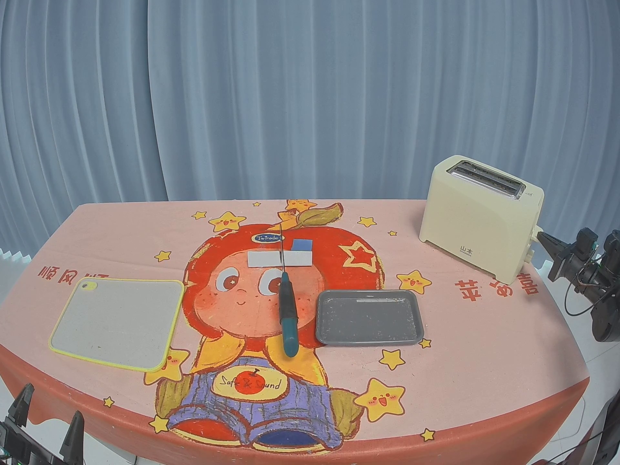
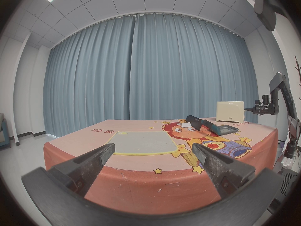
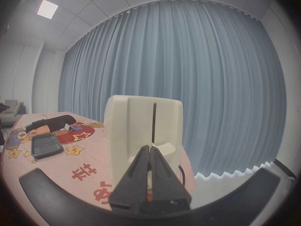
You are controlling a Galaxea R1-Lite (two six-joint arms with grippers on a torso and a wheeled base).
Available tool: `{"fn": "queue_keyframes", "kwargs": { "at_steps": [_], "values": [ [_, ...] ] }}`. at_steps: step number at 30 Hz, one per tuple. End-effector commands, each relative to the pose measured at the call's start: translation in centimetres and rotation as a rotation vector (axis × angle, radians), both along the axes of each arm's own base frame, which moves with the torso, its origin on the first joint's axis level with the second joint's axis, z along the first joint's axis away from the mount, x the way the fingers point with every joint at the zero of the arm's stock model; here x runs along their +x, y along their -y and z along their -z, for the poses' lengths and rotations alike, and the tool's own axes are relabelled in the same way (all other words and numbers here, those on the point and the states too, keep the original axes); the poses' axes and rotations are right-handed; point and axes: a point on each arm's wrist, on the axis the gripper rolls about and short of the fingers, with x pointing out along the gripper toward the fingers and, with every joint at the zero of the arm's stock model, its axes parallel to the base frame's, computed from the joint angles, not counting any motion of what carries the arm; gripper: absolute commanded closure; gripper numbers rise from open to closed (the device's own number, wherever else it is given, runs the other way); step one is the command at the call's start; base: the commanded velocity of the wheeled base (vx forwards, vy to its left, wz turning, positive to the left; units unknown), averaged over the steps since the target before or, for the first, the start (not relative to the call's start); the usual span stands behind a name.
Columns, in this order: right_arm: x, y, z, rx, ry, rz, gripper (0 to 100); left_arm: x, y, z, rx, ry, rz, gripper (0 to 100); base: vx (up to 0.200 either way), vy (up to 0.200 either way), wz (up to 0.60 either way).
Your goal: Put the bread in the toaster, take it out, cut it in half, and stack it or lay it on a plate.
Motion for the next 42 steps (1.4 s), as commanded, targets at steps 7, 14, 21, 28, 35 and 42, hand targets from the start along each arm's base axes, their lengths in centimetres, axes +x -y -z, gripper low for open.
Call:
{"fn": "queue_keyframes", "kwargs": {
  "at_steps": [7, 14, 21, 28, 35, 42],
  "values": [
    [-0.7, -0.3, -2.3, -0.024, 0.075, -0.002, 100, 0.1, 0.0, 0.5, 0.000, -0.017, -0.001, 0, 0.000, 0.000, 0.00],
    [-1.4, -1.3, -2.7, -0.023, 0.076, -0.025, 100, 0.1, 0.0, 0.5, 0.000, -0.019, -0.001, 0, 0.000, 0.000, 0.00],
    [-3.4, -2.3, -5.0, -0.040, 0.128, -0.041, 100, 0.1, 0.0, 0.5, 0.000, -0.017, -0.001, 0, 0.000, 0.000, 0.00],
    [-5.9, -3.6, -7.2, -0.030, 0.094, -0.002, 100, 0.1, 0.0, 0.5, 0.000, -0.017, -0.001, 0, 0.000, 0.000, 0.00],
    [-7.2, -5.9, -7.8, -0.021, 0.045, 0.031, 100, 0.1, 0.0, 0.5, 0.000, -0.017, -0.001, 0, 0.000, 0.000, 0.00],
    [-7.8, -6.7, -7.9, -0.022, 0.052, 0.005, 100, 0.1, 0.0, 0.5, 0.000, -0.017, -0.001, 0, 0.000, 0.000, 0.00]
  ]
}}
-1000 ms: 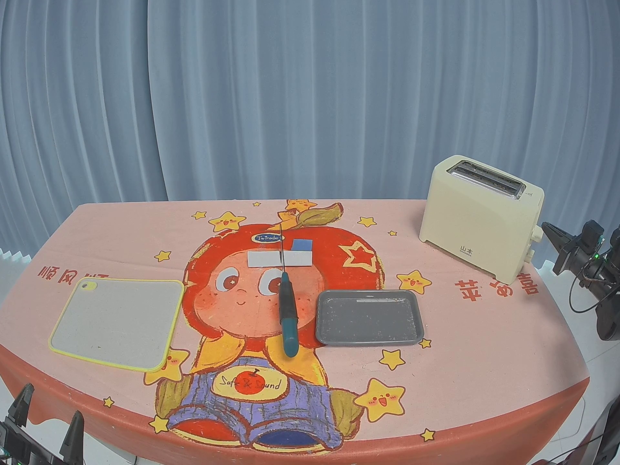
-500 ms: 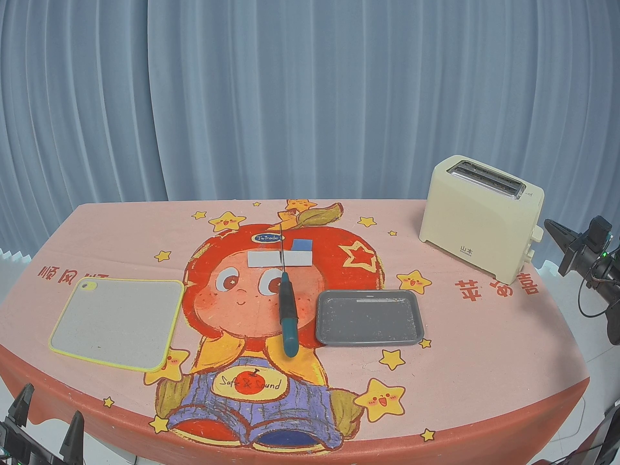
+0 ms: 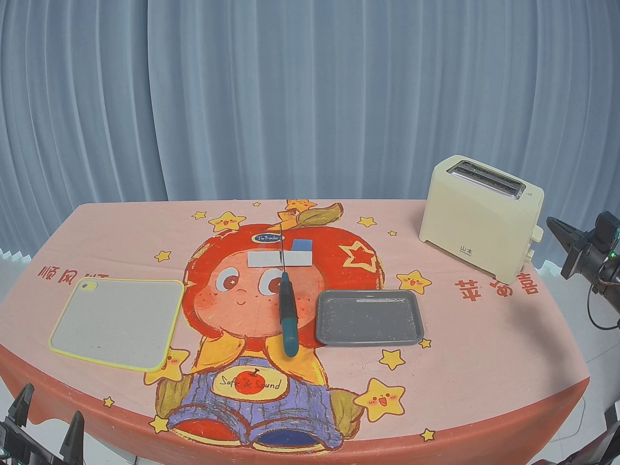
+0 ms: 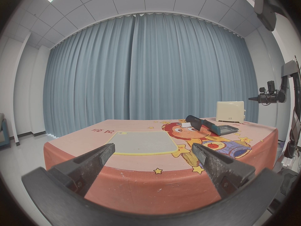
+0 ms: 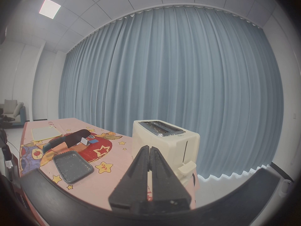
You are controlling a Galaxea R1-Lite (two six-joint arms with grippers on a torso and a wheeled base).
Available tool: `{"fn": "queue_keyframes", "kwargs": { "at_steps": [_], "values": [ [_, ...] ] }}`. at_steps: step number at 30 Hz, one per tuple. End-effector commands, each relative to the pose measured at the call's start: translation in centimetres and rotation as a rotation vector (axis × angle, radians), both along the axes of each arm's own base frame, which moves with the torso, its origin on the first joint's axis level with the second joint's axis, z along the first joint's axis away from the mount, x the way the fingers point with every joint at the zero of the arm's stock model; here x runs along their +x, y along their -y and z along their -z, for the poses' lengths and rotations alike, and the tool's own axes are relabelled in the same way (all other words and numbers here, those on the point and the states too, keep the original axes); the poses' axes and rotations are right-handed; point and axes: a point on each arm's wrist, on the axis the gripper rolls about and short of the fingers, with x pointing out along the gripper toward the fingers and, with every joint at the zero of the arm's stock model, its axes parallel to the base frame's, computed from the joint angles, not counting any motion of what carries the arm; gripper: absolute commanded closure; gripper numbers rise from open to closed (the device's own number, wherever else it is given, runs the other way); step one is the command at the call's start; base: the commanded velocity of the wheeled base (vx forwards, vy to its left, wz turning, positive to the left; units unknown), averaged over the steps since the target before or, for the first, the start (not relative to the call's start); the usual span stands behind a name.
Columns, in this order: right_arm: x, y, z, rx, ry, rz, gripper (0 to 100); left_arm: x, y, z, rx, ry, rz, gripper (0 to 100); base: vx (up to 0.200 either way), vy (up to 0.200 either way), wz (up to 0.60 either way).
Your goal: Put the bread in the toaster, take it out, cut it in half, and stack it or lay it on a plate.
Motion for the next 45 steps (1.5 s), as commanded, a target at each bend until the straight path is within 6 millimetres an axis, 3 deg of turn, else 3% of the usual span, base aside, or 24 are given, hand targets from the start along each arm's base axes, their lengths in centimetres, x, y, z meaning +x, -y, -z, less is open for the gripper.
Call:
{"fn": "queue_keyframes", "kwargs": {
  "at_steps": [1, 28, 45],
  "values": [
    [-0.7, -0.3, -0.7, -0.005, 0.036, -0.011, 100, 0.1, 0.0, 0.5, 0.000, -0.017, -0.001, 0, 0.000, 0.000, 0.00],
    [-2.8, -1.0, -1.7, -0.032, 0.094, -0.038, 100, 0.1, 0.0, 0.5, 0.000, -0.017, -0.001, 0, 0.000, 0.000, 0.00],
    [-3.0, -1.2, -0.7, -0.041, 0.055, -0.048, 100, 0.1, 0.0, 0.5, 0.000, -0.019, -0.001, 0, 0.000, 0.000, 0.00]
  ]
}}
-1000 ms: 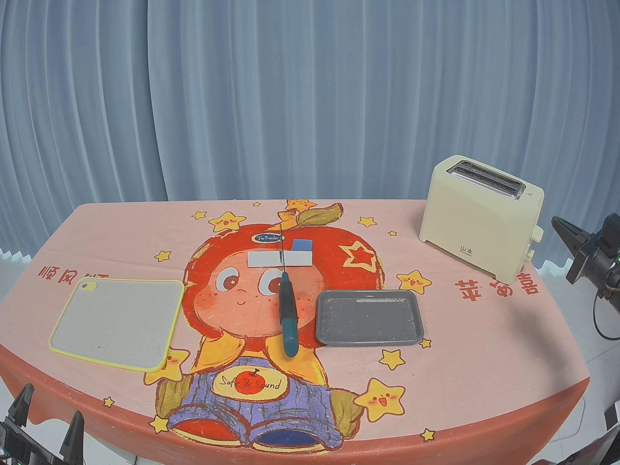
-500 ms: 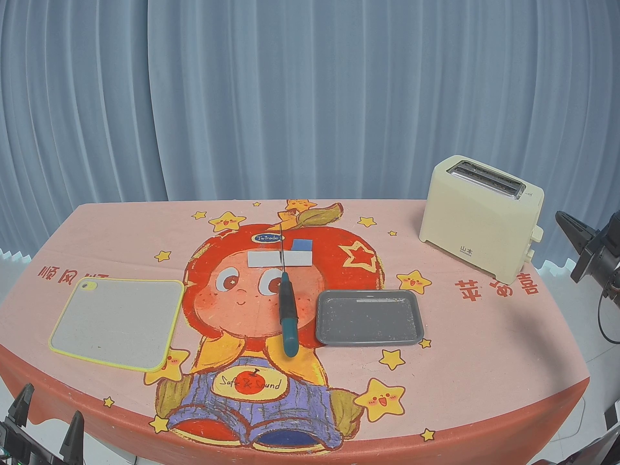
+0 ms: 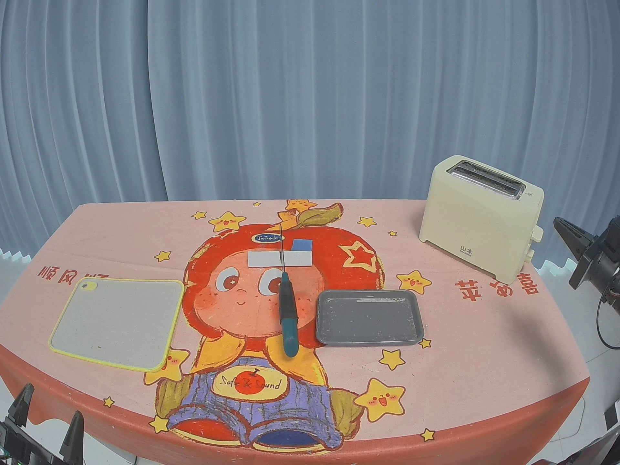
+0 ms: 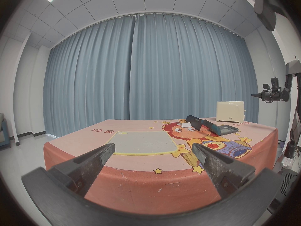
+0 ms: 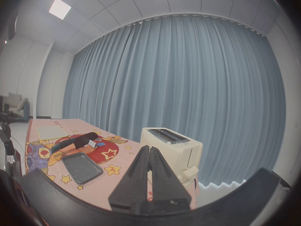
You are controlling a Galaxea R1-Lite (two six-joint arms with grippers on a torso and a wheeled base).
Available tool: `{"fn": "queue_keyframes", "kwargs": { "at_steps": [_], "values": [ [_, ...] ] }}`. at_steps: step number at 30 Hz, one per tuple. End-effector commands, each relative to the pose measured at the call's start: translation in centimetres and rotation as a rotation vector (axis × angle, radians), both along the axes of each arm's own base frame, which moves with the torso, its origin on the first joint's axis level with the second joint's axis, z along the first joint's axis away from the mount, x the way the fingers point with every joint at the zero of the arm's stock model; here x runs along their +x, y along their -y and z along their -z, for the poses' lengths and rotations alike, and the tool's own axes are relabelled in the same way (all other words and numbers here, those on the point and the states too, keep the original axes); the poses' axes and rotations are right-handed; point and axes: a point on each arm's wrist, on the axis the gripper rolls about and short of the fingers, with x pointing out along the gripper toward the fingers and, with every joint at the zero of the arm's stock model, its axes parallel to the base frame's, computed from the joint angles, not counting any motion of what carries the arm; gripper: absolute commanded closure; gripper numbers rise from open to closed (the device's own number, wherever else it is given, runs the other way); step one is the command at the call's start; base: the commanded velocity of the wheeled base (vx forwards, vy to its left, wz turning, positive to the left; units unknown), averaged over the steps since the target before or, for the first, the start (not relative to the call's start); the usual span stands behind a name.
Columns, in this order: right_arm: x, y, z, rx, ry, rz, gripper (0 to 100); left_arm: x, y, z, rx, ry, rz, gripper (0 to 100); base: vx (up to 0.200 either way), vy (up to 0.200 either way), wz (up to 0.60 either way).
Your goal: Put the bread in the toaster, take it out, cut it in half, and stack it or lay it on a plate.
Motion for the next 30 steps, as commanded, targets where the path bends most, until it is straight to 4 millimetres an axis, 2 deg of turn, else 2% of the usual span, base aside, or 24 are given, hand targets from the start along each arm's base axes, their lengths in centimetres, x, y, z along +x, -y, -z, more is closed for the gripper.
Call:
{"fn": "queue_keyframes", "kwargs": {
  "at_steps": [1, 18, 30],
  "values": [
    [0.0, 0.0, 0.4, -0.011, -0.015, 0.000, 100, 0.1, 0.0, 0.5, 0.000, -0.017, 0.000, 0, 0.000, 0.000, 0.00],
    [-0.3, -0.4, 1.6, -0.027, -0.059, -0.019, 100, 0.1, 0.0, 0.5, 0.000, -0.017, 0.000, 0, 0.000, 0.000, 0.00],
    [-0.3, -0.6, 1.7, -0.038, -0.058, -0.030, 100, 0.1, 0.0, 0.5, 0.000, -0.019, 0.000, 0, 0.000, 0.000, 0.00]
  ]
}}
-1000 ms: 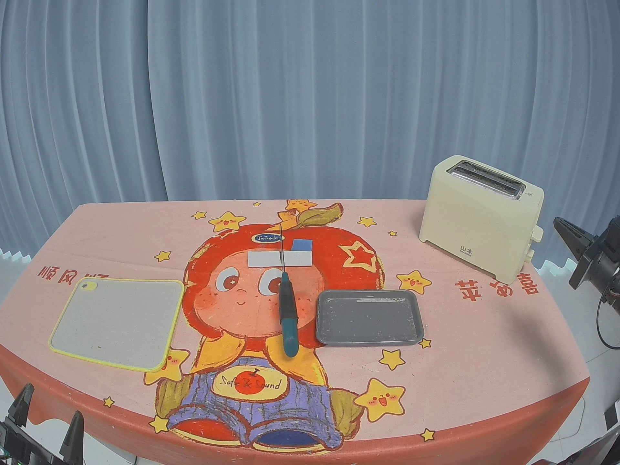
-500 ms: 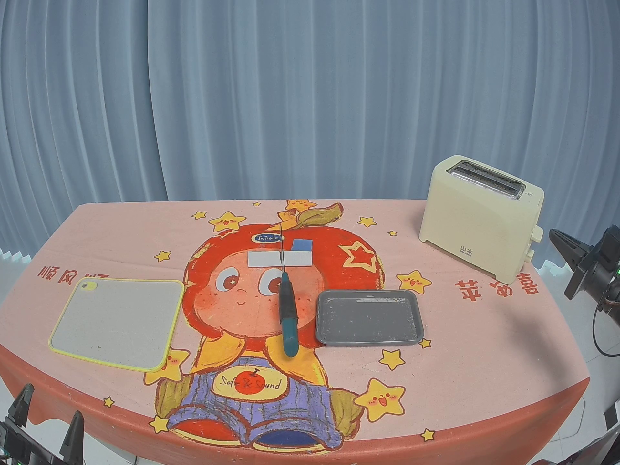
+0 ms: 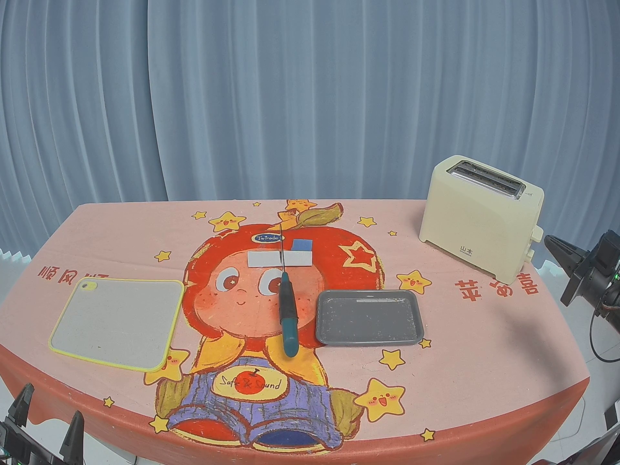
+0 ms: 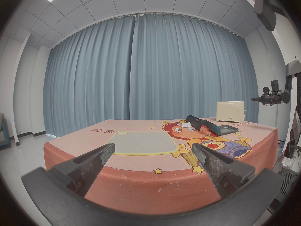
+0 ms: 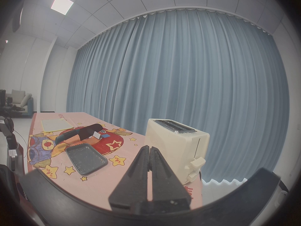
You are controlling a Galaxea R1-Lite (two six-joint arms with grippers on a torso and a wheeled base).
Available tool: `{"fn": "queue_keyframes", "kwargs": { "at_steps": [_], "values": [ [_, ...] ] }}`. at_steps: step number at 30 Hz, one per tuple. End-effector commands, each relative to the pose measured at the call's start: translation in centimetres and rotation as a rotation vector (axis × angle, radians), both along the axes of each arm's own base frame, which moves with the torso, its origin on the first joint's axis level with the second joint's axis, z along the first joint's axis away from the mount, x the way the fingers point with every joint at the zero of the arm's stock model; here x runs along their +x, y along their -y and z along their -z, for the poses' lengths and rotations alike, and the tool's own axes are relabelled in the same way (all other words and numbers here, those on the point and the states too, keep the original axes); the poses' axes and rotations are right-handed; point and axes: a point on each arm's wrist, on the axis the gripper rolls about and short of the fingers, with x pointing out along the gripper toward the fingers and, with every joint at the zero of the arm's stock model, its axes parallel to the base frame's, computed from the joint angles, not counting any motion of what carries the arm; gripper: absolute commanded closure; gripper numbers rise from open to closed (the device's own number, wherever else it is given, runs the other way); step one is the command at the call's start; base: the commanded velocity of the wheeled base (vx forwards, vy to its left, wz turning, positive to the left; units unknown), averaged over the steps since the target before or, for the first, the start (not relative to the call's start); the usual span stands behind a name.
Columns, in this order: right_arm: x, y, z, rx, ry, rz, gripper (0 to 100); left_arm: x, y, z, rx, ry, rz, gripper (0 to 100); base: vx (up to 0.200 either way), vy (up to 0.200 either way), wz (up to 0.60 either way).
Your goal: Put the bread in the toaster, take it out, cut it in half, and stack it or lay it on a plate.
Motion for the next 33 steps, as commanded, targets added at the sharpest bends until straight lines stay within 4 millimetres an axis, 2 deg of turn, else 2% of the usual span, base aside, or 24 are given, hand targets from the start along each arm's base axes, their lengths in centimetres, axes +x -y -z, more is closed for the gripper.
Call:
{"fn": "queue_keyframes", "kwargs": {
  "at_steps": [1, 9, 33],
  "values": [
    [0.1, 0.0, 0.1, -0.001, -0.003, 0.001, 100, 0.1, 0.0, 0.5, 0.000, -0.017, -0.001, 0, 0.000, 0.000, 0.00],
    [0.3, 0.1, 0.8, 0.001, -0.039, 0.003, 100, 0.1, 0.0, 0.5, 0.000, -0.019, -0.001, 0, 0.000, 0.000, 0.00],
    [-0.2, 0.2, 1.4, -0.014, -0.059, 0.012, 100, 0.1, 0.0, 0.5, 0.000, -0.017, -0.001, 0, 0.000, 0.000, 0.00]
  ]
}}
